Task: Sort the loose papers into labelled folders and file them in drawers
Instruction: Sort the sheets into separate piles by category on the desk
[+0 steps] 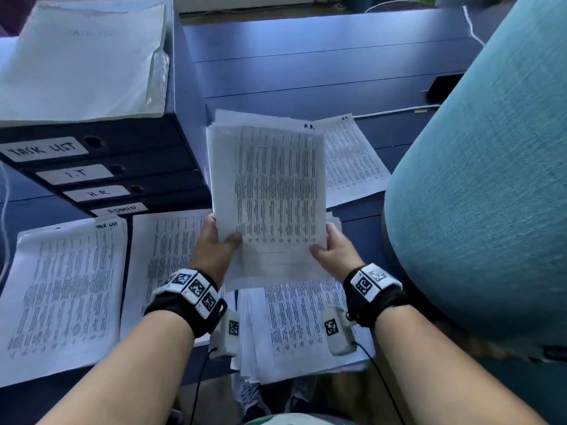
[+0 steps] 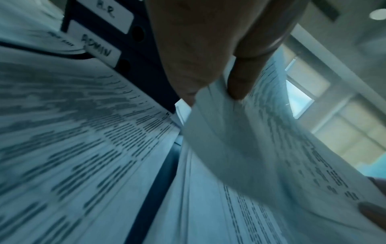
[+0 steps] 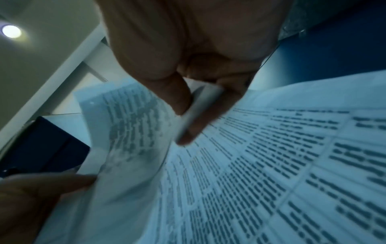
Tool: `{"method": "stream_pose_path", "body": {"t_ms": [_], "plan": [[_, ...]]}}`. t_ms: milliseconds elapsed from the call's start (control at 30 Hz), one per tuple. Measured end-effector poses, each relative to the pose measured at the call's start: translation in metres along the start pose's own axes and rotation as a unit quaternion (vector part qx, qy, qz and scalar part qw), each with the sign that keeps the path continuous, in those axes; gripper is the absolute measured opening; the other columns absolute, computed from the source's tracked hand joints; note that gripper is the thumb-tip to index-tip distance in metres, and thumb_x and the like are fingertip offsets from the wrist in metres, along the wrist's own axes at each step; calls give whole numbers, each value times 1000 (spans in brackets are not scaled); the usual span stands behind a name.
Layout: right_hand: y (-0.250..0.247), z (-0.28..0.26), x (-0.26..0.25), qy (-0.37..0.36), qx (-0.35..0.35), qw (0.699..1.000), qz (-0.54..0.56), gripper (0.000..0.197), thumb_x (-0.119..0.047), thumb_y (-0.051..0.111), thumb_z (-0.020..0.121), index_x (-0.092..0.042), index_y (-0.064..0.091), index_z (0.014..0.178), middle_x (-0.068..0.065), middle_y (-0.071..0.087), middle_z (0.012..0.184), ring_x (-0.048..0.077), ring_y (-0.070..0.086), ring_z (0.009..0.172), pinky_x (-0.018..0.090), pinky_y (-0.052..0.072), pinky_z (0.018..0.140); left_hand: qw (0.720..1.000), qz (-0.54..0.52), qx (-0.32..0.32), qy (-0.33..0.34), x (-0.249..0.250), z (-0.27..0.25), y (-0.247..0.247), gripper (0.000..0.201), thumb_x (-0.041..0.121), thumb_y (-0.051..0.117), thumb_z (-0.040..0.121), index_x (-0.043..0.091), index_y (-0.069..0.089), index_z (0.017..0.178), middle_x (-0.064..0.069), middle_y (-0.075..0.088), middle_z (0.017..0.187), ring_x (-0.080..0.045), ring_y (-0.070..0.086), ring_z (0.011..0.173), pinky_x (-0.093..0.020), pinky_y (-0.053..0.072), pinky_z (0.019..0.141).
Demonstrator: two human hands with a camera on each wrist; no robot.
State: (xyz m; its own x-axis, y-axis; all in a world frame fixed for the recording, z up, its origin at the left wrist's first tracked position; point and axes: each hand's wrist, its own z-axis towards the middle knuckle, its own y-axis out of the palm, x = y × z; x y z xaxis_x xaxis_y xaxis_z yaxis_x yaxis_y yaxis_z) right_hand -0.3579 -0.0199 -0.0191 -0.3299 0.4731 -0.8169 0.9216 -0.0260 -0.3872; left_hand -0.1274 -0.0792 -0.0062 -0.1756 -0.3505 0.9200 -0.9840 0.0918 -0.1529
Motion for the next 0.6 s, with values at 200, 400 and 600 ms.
{"method": "stream_pose_path", "body": {"t_ms": [200, 400, 600], "plan": [[-19, 11, -6, -21, 185, 981, -52, 49, -5, 49, 92, -28, 39, 133, 1, 63, 101, 19, 62, 81, 32, 54, 68, 978, 126, -159, -47, 26, 17, 21, 97, -10, 53, 86, 46, 5, 150, -1, 57, 110, -29, 65, 86, -34, 55, 60], [-38, 29, -12, -99, 292, 942, -132, 30, -4, 49, 93, -13, 49, 122, 6, 57, 98, 17, 56, 72, 23, 42, 60, 978, 193, -50, 56, 31, 36, 56, 49, 2, 56, 90, 43, 43, 114, -2, 60, 102, -25, 67, 78, -43, 61, 59], [-43, 44, -9, -109, 253, 941, -199, 47, 1, 47, 88, -9, 52, 134, 9, 43, 128, 23, 56, 89, 21, 41, 75, 964, 235, -33, 122, 22, 49, 90, 24, 3, 56, 94, 15, 71, 109, 5, 61, 107, -14, 61, 89, -28, 55, 83]]}}
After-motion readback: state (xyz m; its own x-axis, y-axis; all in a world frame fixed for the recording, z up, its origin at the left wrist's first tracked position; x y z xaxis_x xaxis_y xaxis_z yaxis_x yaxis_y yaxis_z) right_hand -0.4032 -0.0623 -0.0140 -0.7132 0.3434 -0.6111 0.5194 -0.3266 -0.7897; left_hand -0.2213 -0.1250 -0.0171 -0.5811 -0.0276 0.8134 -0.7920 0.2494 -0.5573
